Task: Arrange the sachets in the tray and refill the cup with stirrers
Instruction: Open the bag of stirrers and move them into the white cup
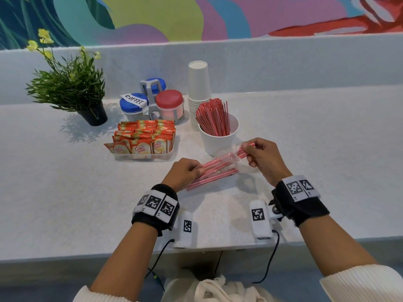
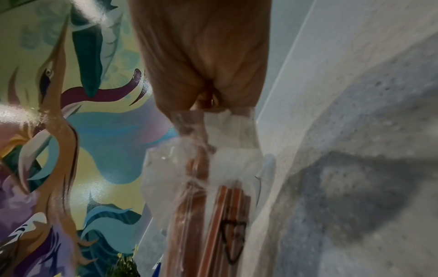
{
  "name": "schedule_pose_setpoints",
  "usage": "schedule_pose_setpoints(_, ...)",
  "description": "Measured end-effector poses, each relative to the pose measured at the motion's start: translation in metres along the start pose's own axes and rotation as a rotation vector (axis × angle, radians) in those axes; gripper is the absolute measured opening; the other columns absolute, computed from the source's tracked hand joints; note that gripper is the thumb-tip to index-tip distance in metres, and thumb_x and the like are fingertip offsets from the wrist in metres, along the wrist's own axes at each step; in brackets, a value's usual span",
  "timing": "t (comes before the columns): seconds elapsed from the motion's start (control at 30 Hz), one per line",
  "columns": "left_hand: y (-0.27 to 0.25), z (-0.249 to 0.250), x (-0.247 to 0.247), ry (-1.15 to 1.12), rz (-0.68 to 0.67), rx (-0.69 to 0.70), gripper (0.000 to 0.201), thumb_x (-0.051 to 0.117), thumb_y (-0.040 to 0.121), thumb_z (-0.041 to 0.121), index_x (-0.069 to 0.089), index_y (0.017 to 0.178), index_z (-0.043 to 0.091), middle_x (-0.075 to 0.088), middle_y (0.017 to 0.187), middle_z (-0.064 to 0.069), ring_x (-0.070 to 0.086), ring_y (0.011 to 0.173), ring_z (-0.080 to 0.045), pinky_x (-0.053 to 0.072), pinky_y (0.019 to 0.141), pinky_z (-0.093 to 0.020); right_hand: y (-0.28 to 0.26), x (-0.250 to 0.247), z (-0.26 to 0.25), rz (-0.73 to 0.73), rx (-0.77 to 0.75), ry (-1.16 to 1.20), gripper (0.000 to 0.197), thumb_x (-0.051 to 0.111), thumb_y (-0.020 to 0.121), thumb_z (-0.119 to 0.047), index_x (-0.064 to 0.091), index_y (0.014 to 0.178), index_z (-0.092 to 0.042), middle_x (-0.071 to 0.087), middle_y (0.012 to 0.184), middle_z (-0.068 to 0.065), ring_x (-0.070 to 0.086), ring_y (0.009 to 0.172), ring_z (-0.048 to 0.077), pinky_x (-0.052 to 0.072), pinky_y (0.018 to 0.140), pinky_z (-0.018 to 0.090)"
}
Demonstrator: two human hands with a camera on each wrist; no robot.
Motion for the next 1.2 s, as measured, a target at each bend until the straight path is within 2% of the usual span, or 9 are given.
schedule_pose_setpoints(0.13, 0.001, 0.013, 0.01, 0.066, -0.086, 0.003, 0.025, 0.063, 0.086, 0.032, 0.059, 0.098, 0.01, 0.056, 0.085, 0.002, 0.051, 0.077, -0.013, 0.036, 0.061, -0.018, -0.004, 0.008, -0.002, -0.037, 0.015, -0.033, 0.012, 0.055, 0.088, -0.001, 0.059, 0.079, -0.007, 0.055, 0.061, 0.005, 0.044, 0.048, 0.009, 0.038, 0.043, 0.017)
schedule_pose_setpoints(0.23, 0.002, 0.021, 0.019, 0.097, -0.109, -0.001, 0.024, 0.06, 0.088, 0.028, 0.052, 0.103, 0.011, 0.057, 0.094, -0.002, 0.051, 0.082, -0.015, 0.037, 0.061, -0.017, -0.009, 0.018, -0.004, -0.073, 0.0, -0.074, 0.017, 0.052, 0.085, 0.005, 0.057, 0.074, -0.007, 0.053, 0.06, 0.009, 0.044, 0.045, 0.01, 0.038, 0.043, 0.018)
schedule_pose_setpoints(0.4, 0.002, 0.018, 0.019, 0.177, -0.127, -0.034, 0.032, 0.05, 0.095, 0.024, 0.051, 0.119, 0.004, 0.06, 0.119, -0.015, 0.055, 0.106, -0.027, 0.039, 0.082, -0.027, -0.009, 0.022, -0.007, -0.058, -0.053, -0.14, 0.007, 0.06, 0.083, -0.002, 0.06, 0.076, -0.004, 0.057, 0.061, 0.014, 0.047, 0.049, 0.019, 0.041, 0.048, 0.026)
schedule_pose_setpoints(0.6, -0.005, 0.015, 0.009, 0.148, -0.077, -0.043, 0.026, 0.046, 0.097, 0.022, 0.05, 0.113, 0.002, 0.059, 0.117, -0.016, 0.05, 0.092, -0.02, 0.034, 0.075, -0.023, -0.004, 0.012, -0.015, 0.009, -0.086, -0.074, 0.009, 0.062, 0.086, -0.008, 0.058, 0.083, 0.0, 0.055, 0.059, 0.007, 0.048, 0.047, 0.013, 0.04, 0.046, 0.024)
schedule_pose_setpoints(0.83, -0.008, 0.014, 0.013, 0.113, -0.078, -0.016, 0.024, 0.041, 0.098, 0.022, 0.047, 0.109, 0.001, 0.059, 0.113, -0.017, 0.053, 0.094, -0.025, 0.038, 0.076, -0.027, -0.008, 0.029, -0.01, -0.008, -0.074, -0.363, 0.023, 0.053, 0.092, -0.033, 0.041, 0.079, -0.019, 0.066, 0.086, 0.011, 0.055, 0.053, 0.016, 0.041, 0.05, 0.022)
schedule_pose_setpoints(0.93, -0.009, 0.017, 0.018, 0.146, -0.112, -0.018, 0.025, 0.041, 0.098, 0.022, 0.045, 0.111, 0.002, 0.057, 0.115, -0.017, 0.054, 0.099, -0.028, 0.041, 0.081, -0.033, -0.01, 0.035, -0.011, 0.041, -0.17, -0.374, 0.026, 0.053, 0.093, -0.027, 0.042, 0.07, -0.022, 0.064, 0.072, 0.008, 0.052, 0.043, 0.004, 0.04, 0.051, 0.018)
schedule_pose_setpoints(1.07, -0.007, 0.022, 0.017, 0.11, -0.092, 0.004, 0.028, 0.039, 0.099, 0.027, 0.043, 0.116, 0.004, 0.058, 0.119, -0.015, 0.055, 0.108, -0.03, 0.043, 0.091, -0.038, -0.013, 0.04, -0.019, 0.107, -0.205, -0.089, 0.025, 0.061, 0.087, -0.02, 0.046, 0.069, -0.014, 0.055, 0.057, 0.002, 0.049, 0.042, 0.009, 0.04, 0.047, 0.021)
schedule_pose_setpoints(1.13, -0.007, 0.024, 0.015, 0.087, -0.091, 0.011, 0.029, 0.038, 0.099, 0.027, 0.043, 0.117, 0.004, 0.058, 0.118, -0.015, 0.055, 0.108, -0.03, 0.042, 0.091, -0.038, -0.017, 0.042, -0.022, 0.011, -0.151, 0.139, 0.019, 0.062, 0.087, -0.017, 0.051, 0.075, -0.009, 0.053, 0.057, 0.004, 0.045, 0.041, 0.01, 0.038, 0.042, 0.018)
schedule_pose_setpoints(1.2, -0.007, 0.025, 0.014, 0.067, -0.09, 0.021, 0.031, 0.038, 0.099, 0.028, 0.043, 0.118, 0.004, 0.058, 0.119, -0.015, 0.055, 0.108, -0.029, 0.043, 0.091, -0.038, -0.019, 0.046, -0.021, -0.086, -0.114, 0.129, 0.017, 0.063, 0.086, -0.018, 0.057, 0.082, -0.003, 0.052, 0.063, 0.009, 0.044, 0.046, 0.009, 0.04, 0.045, 0.018)
Point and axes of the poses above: each hand's wrist, its own y-axis towards the middle knuckle, its own x-axis out of the palm, z = x × y, the point moved 1 cm from there along y, towards the middle knuckle
